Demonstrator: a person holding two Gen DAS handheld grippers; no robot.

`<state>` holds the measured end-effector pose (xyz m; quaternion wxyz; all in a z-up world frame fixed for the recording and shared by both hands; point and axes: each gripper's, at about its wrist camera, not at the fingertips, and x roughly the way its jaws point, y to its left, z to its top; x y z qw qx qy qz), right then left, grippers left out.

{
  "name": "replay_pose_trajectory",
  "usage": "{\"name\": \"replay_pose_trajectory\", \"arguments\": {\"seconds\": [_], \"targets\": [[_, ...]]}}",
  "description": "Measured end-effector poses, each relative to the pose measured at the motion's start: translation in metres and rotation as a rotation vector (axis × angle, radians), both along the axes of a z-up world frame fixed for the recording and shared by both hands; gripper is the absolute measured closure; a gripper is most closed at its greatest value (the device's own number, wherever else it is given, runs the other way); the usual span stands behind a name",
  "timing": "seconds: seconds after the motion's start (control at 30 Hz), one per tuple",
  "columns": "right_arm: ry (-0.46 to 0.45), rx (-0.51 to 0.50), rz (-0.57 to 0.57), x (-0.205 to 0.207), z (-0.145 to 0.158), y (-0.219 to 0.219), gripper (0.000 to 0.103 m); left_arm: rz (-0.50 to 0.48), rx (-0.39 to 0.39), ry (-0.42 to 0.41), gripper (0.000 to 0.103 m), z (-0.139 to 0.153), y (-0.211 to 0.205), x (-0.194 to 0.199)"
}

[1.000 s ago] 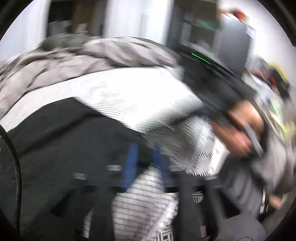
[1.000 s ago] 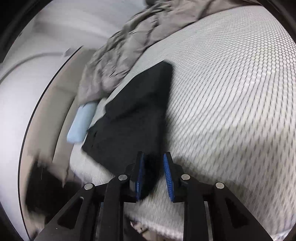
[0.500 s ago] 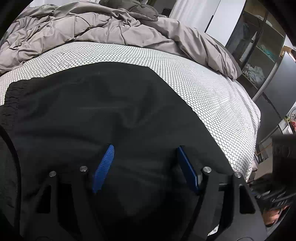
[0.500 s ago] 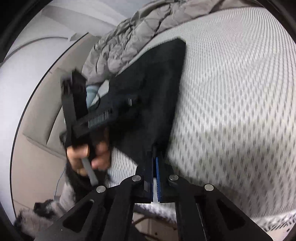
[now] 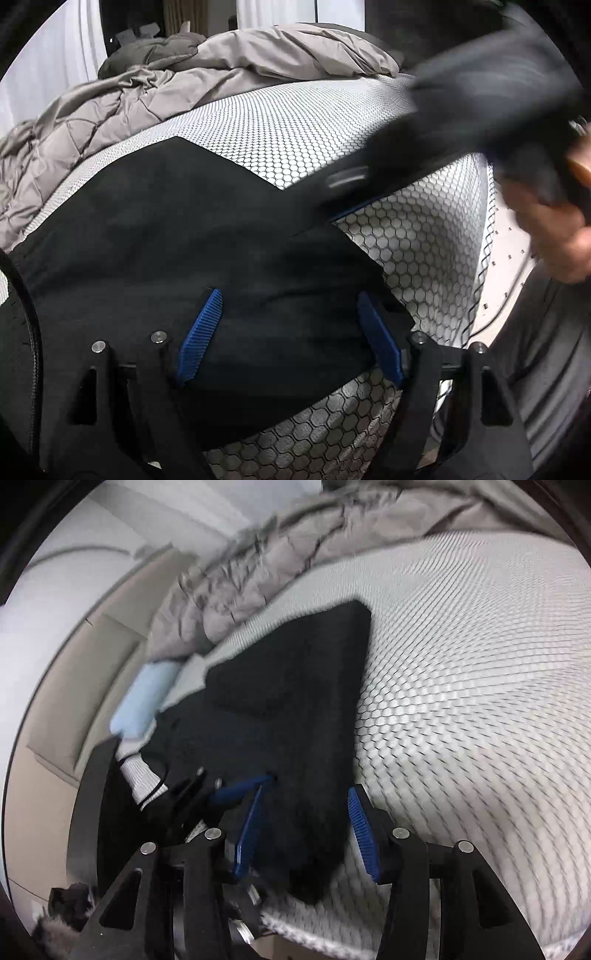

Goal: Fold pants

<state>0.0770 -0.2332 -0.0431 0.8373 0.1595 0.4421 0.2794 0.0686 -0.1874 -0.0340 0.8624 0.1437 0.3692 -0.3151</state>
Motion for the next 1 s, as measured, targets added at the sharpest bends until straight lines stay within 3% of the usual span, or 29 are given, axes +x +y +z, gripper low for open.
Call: {"name": "replay_pose_trajectory", "arguments": {"seconds": [0.1,0.23,0.47,0.6,0.73,0.83,0.9,1.0], "targets": [[0.05,-0.057,-0.002,0.035,-0.014,0.018,0.06,-0.003,-0.037,0.058,0.028,0.001,0.006,0.007],[0.059,-0.029,-0.036,0.084,-0.012,0.029,0.076,-0.004,-0.05,0.075,0.028,-0.006,0.012,0.01],[0.038,-0.011,-0.103,0.189,-0.004,0.039,0.08,-0.017,-0.058,0.092,0.028,-0.011,0.016,0.004],[0.013,-0.063,-0.092,0.217,0.001,0.045,0.08,-0.034,-0.078,0.093,0.025,-0.012,0.022,0.002],[-0.003,-0.06,-0.104,0.206,0.02,0.036,0.075,-0.065,-0.161,0.13,0.025,-0.003,0.038,0.001],[0.007,0.018,-0.096,0.174,0.027,0.023,0.055,-0.051,-0.303,0.163,0.025,0.018,0.069,0.008],[0.004,0.023,-0.088,0.15,0.022,0.018,0.055,0.012,-0.395,0.111,0.024,0.037,0.103,0.015],[0.053,0.054,-0.068,0.117,-0.001,0.019,0.055,0.176,-0.454,0.042,0.024,0.05,0.151,0.029]]}}
